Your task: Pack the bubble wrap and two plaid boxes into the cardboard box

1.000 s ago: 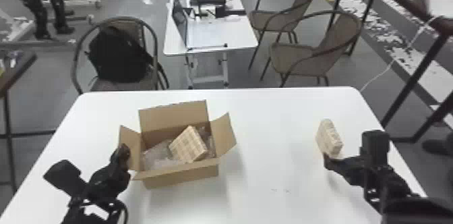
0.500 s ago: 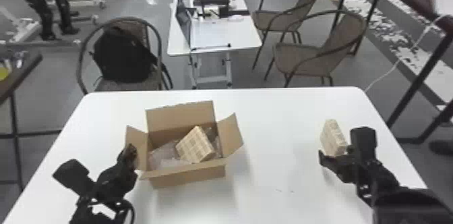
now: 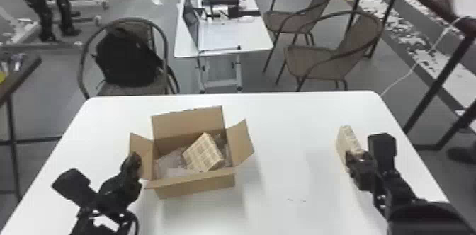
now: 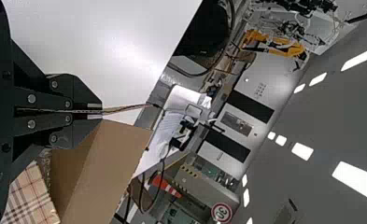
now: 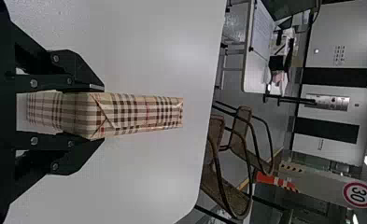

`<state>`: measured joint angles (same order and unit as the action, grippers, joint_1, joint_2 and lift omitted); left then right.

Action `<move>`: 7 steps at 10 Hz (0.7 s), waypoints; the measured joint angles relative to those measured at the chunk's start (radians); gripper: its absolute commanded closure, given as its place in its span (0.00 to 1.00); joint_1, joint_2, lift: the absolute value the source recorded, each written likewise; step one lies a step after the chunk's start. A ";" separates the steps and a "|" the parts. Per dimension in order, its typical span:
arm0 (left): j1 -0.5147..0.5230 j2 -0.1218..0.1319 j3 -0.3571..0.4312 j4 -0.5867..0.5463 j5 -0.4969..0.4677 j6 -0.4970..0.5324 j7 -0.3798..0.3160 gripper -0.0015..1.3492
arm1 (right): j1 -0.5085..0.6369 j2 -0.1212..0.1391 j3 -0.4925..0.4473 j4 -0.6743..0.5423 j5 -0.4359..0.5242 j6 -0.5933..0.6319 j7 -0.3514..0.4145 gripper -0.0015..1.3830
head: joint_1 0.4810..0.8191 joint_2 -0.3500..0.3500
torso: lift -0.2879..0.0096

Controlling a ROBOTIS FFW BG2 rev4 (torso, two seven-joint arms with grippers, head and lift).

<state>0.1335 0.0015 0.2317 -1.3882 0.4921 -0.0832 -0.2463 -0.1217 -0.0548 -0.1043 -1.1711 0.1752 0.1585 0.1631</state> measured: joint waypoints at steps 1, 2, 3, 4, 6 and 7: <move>0.001 0.000 0.000 0.001 0.001 -0.001 0.000 0.90 | 0.007 -0.001 0.000 -0.008 0.000 0.008 -0.010 0.64 | 0.63 0.55 | 0.92; 0.003 0.000 0.000 0.001 0.003 -0.002 0.000 0.90 | 0.012 -0.002 0.000 -0.013 -0.003 0.012 -0.013 0.64 | 0.63 0.55 | 0.92; 0.004 0.000 0.000 0.001 0.005 -0.003 0.000 0.90 | 0.020 -0.004 0.000 -0.025 -0.009 0.013 -0.011 0.64 | 0.63 0.55 | 0.92; 0.005 0.000 0.000 0.000 0.005 -0.003 -0.001 0.90 | 0.034 -0.005 0.004 -0.054 -0.021 0.013 -0.010 0.64 | 0.63 0.55 | 0.92; 0.005 0.000 0.000 0.000 0.005 -0.003 0.000 0.90 | 0.089 -0.008 0.051 -0.181 -0.079 0.001 -0.008 0.64 | 0.63 0.59 | 0.92; 0.005 0.000 -0.001 0.000 0.005 -0.004 -0.001 0.90 | 0.117 -0.009 0.090 -0.255 -0.132 -0.019 -0.006 0.64 | 0.63 0.63 | 0.92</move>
<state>0.1383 0.0015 0.2308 -1.3878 0.4975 -0.0877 -0.2469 -0.0043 -0.0638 -0.0139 -1.4259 0.0430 0.1395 0.1568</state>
